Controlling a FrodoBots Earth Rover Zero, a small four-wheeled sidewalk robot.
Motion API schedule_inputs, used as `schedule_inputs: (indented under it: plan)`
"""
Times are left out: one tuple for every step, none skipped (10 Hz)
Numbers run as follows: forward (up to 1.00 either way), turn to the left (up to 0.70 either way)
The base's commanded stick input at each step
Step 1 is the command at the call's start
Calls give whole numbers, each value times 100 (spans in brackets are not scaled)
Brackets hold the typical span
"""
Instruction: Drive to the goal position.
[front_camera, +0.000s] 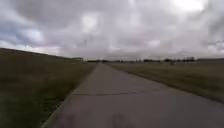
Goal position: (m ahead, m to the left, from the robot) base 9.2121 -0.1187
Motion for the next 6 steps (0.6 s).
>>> schedule_inputs:
  plan:
    - [100, 0]
    - [100, 0]
    - [100, 0]
    - [100, 0]
    - [100, 0]
    - [100, 0]
